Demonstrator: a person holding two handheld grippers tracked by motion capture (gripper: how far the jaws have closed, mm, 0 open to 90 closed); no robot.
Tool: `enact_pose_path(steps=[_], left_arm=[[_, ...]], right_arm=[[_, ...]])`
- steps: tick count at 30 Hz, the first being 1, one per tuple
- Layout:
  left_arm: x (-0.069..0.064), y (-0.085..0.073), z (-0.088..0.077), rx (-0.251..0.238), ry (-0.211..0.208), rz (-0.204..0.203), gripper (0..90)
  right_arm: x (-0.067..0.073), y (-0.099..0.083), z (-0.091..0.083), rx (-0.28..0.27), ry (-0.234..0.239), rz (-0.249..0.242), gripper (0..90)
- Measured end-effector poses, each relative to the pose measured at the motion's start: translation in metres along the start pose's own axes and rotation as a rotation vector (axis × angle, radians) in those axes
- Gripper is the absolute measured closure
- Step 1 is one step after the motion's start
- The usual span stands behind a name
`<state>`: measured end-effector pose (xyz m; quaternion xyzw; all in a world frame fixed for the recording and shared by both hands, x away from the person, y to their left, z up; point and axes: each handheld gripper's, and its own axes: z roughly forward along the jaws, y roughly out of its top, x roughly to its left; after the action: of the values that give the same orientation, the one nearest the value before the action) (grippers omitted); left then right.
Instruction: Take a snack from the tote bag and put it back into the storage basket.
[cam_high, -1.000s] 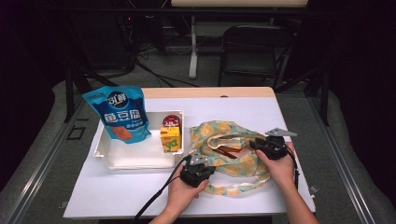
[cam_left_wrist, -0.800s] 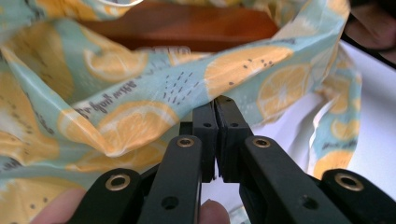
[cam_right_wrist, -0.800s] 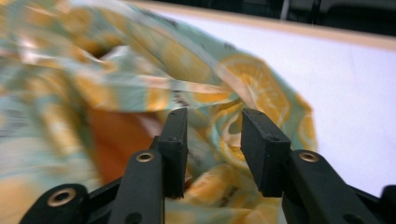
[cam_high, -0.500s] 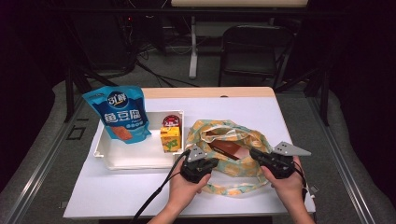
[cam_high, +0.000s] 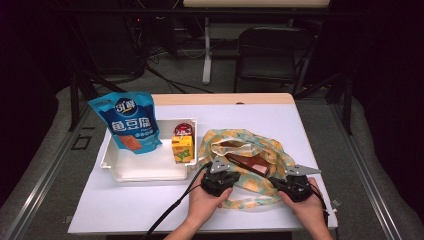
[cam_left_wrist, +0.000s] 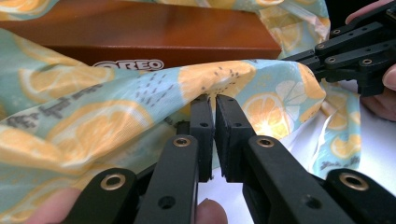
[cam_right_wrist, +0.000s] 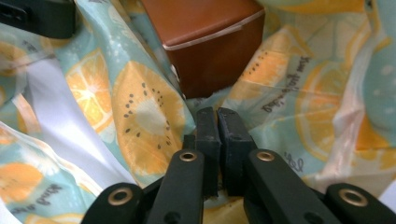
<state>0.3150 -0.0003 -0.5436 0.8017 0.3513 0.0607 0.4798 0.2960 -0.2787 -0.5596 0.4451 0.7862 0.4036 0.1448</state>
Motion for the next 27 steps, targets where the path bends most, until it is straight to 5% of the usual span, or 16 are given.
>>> enact_pose_path(steps=[7, 10, 13, 15, 17, 22, 23, 27], left_arm=[[-0.003, 0.014, -0.013, -0.158, 0.022, 0.013, 80.0], [0.001, 0.017, -0.009, -0.188, 0.055, -0.024, 79.2], [0.006, 0.014, 0.002, -0.085, 0.043, -0.049, 82.4], [0.007, 0.006, 0.012, 0.014, 0.025, -0.029, 84.6], [0.006, -0.001, 0.016, 0.056, 0.022, -0.015, 86.2], [0.005, -0.005, 0.022, 0.087, -0.006, -0.014, 85.5], [0.003, -0.005, 0.022, 0.079, 0.004, -0.017, 85.4], [0.004, -0.005, 0.021, 0.091, -0.018, -0.008, 85.0]], right_arm=[[0.011, 0.014, -0.022, -0.136, 0.028, -0.057, 84.4], [0.015, 0.02, -0.021, -0.147, 0.046, -0.084, 84.7], [0.019, 0.023, -0.016, -0.138, 0.056, -0.098, 84.3], [0.019, 0.024, -0.015, -0.144, 0.061, -0.096, 82.2], [0.019, 0.027, -0.015, -0.156, 0.048, -0.105, 77.7], [0.017, 0.039, -0.003, -0.133, 0.017, -0.133, 44.8], [0.015, 0.04, 0.001, -0.128, -0.006, -0.134, 41.1], [0.008, 0.044, 0.008, -0.135, 0.021, -0.143, 32.7]])
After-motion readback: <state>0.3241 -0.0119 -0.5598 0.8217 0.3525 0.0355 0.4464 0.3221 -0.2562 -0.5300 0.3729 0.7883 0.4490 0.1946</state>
